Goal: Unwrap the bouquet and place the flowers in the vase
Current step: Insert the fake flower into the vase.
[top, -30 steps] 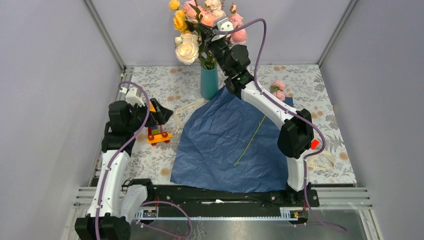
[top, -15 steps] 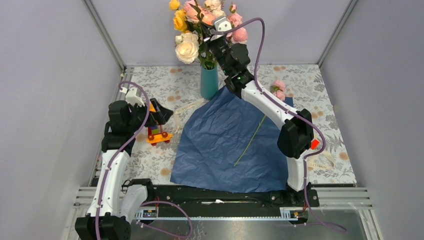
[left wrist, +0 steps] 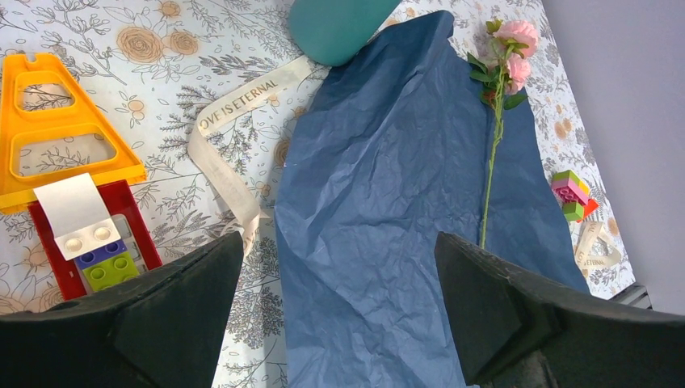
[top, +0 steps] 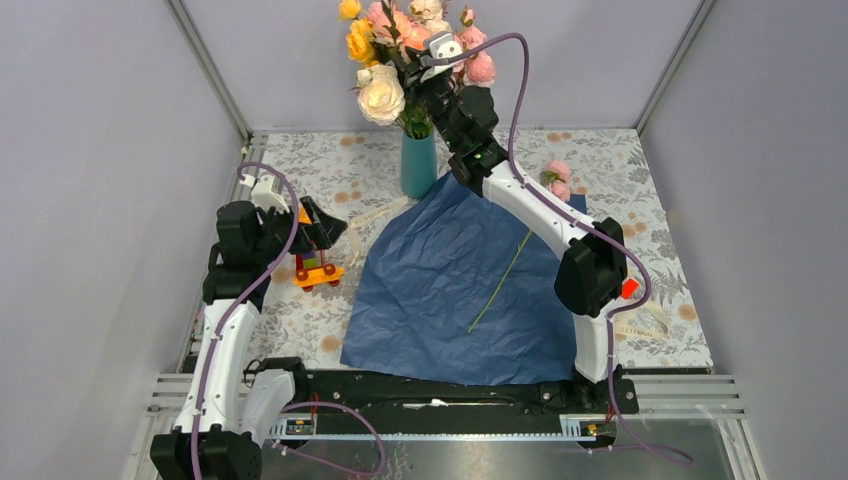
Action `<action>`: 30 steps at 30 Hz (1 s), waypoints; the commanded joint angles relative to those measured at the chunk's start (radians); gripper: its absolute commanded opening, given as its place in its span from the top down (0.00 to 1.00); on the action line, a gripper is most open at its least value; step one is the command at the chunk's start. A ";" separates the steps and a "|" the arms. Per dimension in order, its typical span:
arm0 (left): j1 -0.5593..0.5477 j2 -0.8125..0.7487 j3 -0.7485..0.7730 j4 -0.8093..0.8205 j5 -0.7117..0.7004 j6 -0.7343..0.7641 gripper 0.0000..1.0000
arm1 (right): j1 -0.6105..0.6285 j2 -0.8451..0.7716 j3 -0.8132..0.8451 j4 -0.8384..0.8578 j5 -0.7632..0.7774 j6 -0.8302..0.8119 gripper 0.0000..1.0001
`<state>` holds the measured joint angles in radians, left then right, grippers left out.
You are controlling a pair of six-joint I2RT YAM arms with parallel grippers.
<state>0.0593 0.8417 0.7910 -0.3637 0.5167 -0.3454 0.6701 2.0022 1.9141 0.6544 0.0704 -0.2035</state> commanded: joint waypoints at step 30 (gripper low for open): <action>0.011 0.010 -0.007 0.060 0.044 -0.014 0.05 | -0.006 -0.240 -0.089 -0.026 -0.045 0.119 0.38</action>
<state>0.0624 0.8536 0.7898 -0.3634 0.5297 -0.3523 0.6682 1.8187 1.8454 0.6106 0.0330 -0.0948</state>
